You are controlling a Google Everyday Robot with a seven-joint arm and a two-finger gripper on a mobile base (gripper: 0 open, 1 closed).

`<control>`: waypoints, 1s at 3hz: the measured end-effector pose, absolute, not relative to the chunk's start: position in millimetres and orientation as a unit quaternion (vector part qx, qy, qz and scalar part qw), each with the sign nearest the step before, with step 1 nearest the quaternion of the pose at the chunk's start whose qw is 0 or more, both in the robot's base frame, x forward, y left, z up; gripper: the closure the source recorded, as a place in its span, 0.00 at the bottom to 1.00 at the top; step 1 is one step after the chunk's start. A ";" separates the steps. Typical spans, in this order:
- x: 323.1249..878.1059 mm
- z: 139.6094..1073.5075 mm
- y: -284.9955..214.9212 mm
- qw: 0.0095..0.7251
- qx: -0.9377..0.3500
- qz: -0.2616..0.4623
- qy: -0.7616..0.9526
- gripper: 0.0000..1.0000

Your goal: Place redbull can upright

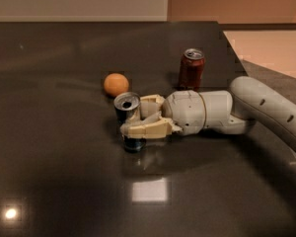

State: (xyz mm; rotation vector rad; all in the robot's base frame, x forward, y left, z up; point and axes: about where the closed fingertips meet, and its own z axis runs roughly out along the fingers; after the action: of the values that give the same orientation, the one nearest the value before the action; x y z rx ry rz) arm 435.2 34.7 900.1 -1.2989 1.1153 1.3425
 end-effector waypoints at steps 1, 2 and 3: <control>434.2 899.9 33.1 0.470 -0.528 0.538 0.459 0.38; 433.3 900.6 35.2 0.469 -0.530 0.539 0.457 0.14; 432.4 901.3 36.9 0.468 -0.531 0.540 0.456 0.00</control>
Offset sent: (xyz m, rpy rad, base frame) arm -0.0009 -0.0015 -0.0003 -0.0057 -0.0076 -0.0178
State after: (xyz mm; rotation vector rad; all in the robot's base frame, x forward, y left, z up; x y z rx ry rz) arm 432.4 36.9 901.3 -1.3018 1.1190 1.3233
